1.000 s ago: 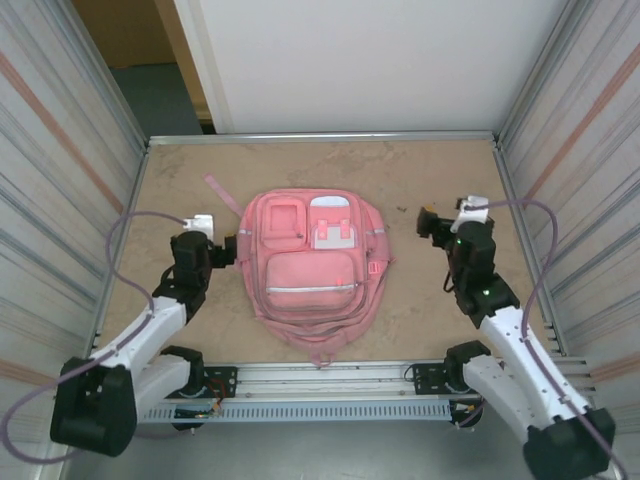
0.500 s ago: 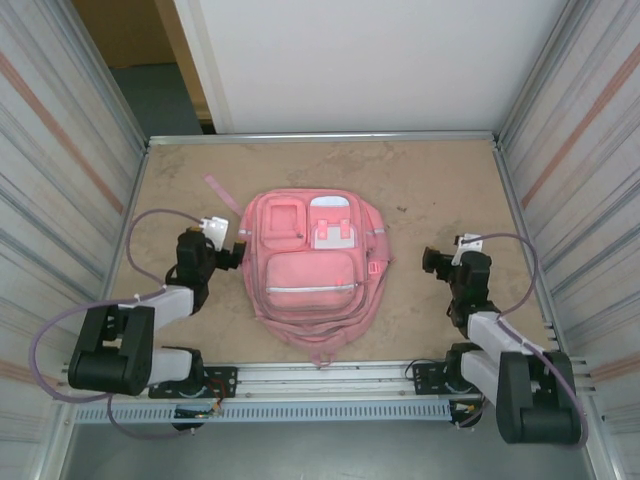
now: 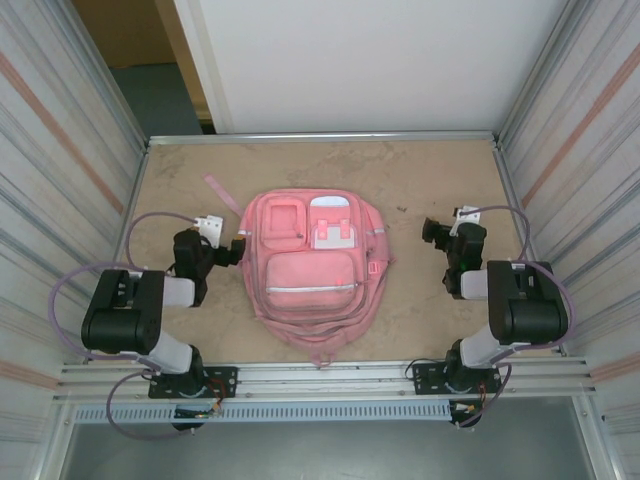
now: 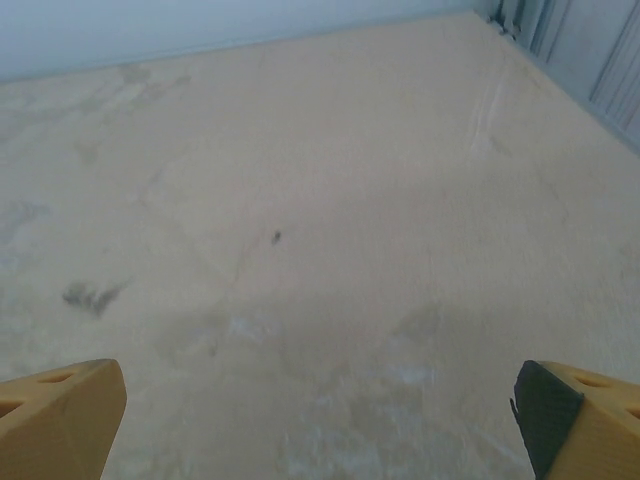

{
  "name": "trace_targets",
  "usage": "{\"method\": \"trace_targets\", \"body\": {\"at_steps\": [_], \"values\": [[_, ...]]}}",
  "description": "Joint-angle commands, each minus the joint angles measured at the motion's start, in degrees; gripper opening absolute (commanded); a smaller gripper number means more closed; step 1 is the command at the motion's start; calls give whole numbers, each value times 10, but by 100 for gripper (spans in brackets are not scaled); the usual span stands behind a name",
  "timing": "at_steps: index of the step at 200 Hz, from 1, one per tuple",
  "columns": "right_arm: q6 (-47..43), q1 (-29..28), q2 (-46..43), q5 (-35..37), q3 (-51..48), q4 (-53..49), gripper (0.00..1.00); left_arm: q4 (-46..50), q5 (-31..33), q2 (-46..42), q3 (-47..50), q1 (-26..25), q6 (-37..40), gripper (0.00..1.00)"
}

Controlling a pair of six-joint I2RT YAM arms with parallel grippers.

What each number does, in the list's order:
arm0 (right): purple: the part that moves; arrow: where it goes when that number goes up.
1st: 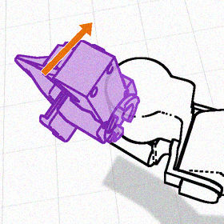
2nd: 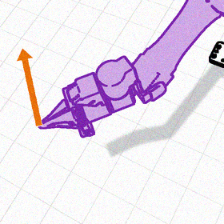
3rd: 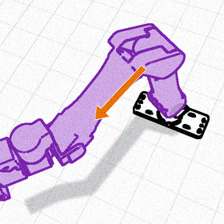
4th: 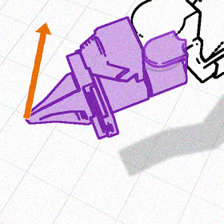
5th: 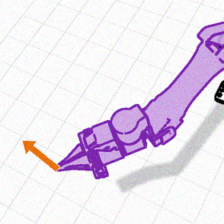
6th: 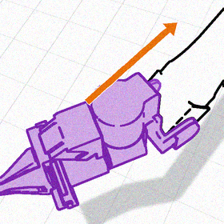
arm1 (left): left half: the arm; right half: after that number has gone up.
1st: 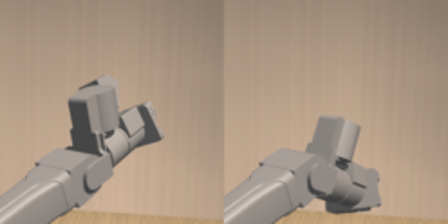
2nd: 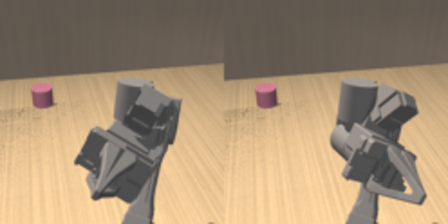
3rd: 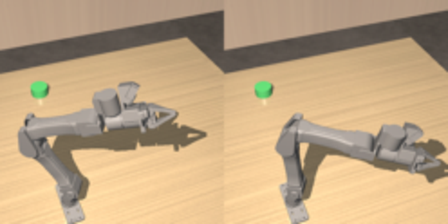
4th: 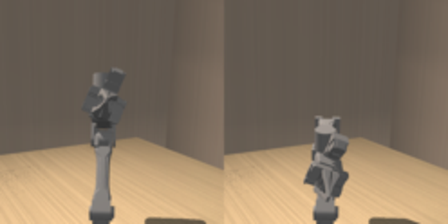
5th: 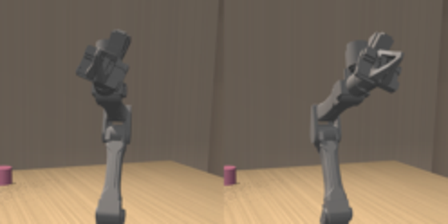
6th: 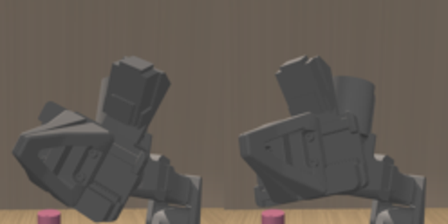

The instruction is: Pack the student bag

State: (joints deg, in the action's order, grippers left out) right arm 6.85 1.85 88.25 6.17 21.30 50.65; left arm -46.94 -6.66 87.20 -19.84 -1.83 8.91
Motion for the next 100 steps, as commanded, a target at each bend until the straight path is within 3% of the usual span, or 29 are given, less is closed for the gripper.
{"method": "trace_targets", "body": {"at_steps": [1,100], "values": [[-7,4,2,-26,15,-37,99,25,-5,-6,-42,22,-45,99],[-14,2,1,-39,21,-46,99,18,-3,-4,-40,23,-46,99]]}}
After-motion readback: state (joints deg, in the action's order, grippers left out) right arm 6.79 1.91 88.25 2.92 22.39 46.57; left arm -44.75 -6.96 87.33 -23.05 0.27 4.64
